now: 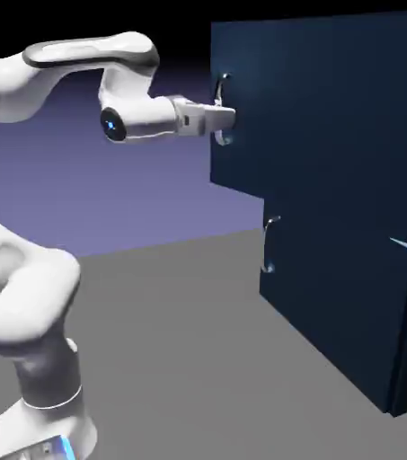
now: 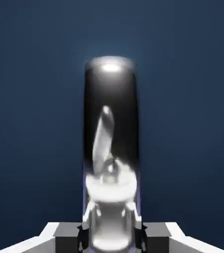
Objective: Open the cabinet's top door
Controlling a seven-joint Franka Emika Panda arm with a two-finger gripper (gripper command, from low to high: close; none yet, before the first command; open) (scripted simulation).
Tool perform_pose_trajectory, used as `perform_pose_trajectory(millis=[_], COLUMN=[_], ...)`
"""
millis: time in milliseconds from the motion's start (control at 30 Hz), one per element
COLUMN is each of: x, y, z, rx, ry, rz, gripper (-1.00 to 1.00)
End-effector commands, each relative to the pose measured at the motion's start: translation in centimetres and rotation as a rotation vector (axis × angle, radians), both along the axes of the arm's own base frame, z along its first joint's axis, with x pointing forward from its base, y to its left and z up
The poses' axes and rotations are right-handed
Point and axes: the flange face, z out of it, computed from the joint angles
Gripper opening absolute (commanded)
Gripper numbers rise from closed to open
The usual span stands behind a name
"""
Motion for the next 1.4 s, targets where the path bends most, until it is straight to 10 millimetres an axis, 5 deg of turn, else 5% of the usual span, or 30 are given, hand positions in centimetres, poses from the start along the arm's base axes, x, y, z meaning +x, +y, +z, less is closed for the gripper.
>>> perform_pose_trajectory(millis=[0, 667, 1100, 1367], x=[-0.5, -9.7, -12.2, -14.4], y=[-0.4, -9.8, -13.4, -17.4], z=[0.0, 0.0, 0.0, 0.0], rx=[0.000, 0.000, 0.000, 0.000], ry=[0.001, 0.001, 0.000, 0.001], rz=[0.012, 0.272, 0.360, 0.450], gripper=[-1.00, -1.00, -1.00, -1.00])
